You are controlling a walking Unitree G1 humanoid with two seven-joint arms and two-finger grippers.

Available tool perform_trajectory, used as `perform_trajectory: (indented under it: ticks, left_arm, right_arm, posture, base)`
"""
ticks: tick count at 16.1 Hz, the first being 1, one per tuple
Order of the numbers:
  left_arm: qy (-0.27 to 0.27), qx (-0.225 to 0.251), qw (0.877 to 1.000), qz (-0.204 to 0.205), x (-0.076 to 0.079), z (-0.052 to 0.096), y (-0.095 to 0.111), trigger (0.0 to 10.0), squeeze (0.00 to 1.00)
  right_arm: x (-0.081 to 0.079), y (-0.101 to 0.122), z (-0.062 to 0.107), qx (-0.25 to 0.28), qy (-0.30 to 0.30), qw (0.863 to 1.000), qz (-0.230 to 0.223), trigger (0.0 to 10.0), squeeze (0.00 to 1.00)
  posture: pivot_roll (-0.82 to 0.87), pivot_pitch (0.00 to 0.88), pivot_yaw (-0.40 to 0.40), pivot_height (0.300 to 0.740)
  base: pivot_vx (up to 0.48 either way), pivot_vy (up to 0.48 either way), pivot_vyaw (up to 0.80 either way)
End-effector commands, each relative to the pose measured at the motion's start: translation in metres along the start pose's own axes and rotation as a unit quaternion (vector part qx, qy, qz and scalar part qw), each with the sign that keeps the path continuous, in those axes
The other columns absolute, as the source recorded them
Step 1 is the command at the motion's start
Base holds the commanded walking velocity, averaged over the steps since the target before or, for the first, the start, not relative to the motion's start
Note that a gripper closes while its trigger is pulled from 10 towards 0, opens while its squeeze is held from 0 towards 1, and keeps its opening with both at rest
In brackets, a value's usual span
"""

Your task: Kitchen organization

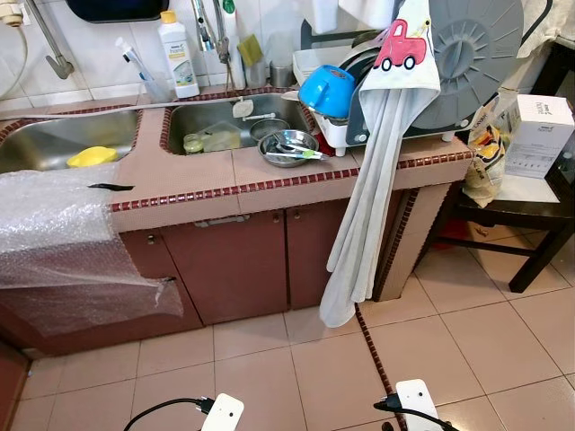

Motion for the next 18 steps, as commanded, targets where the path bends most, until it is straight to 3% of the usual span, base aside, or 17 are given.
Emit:
perform_trajectory:
  ticks: [1, 5, 18]
  left_arm:
    - [0.0, -0.005, 1.0, -0.004, -0.0033, 0.0004, -0.0026, 10.0, 0.0]
    - [0.0, -0.005, 1.0, -0.008, -0.0042, 0.0005, -0.0025, 10.0, 0.0]
    - [-0.001, -0.007, 1.0, -0.022, -0.0072, 0.0007, -0.0019, 10.0, 0.0]
  right_arm:
    - [-0.0029, -0.0034, 0.0002, -0.005, 0.004, 1.0, -0.003, 10.0, 0.0]
    - [-0.0054, -0.003, 0.0003, -0.004, 0.013, 1.0, -0.008, 10.0, 0.0]
    - [-0.0057, -0.0052, 0.0003, -0.01, 0.013, 1.0, 0.001, 10.0, 0.0]
  posture:
    - [0.0, 0.0, 0.098, 0.74]
    - [0.0, 0.0, 0.099, 0.74]
    - [0.0, 0.0, 0.103, 0.74]
  base:
    - [0.0, 0.0, -0.69]
    - [0.0, 0.0, -0.34]
    - [0.0, 0.0, -0.75]
Point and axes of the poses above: a point about 5 cm out from each wrist's last joint towards the gripper, its own z axis pointing back from the gripper into the wrist, its own y axis along the axis of the wrist's last joint, x = y × z, the point moved 6 cm from there along -z, pointing out of the wrist towards the gripper, and after that the axes turned 6 degrees about -z, right-handed, at the moved point
